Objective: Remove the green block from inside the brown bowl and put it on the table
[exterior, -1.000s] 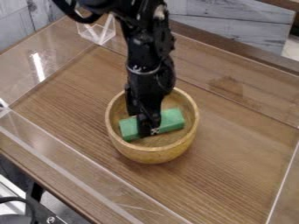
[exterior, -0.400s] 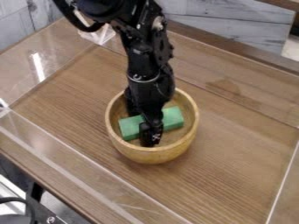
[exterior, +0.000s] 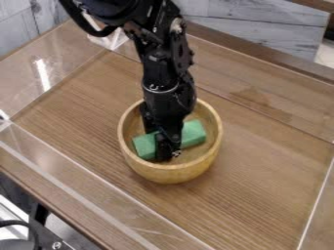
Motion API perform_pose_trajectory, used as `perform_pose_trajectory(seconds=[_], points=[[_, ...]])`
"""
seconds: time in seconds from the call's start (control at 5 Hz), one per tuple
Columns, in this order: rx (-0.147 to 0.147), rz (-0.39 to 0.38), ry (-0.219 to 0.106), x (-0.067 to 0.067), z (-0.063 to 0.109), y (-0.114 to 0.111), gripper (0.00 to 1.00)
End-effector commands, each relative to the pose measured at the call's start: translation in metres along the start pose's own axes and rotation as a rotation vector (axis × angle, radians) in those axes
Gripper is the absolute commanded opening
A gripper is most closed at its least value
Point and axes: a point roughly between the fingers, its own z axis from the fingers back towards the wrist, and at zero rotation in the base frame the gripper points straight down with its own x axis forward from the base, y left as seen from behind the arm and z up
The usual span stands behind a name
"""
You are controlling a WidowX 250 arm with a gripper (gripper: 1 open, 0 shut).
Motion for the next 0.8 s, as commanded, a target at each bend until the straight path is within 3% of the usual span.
perform_pose_trajectory(seconds=[0.0, 0.6], points=[[-0.015, 0.026, -0.004, 0.0, 0.006, 0.0, 0.0], [-0.093, 0.074, 0.026, -0.007, 0.013, -0.012, 0.0]])
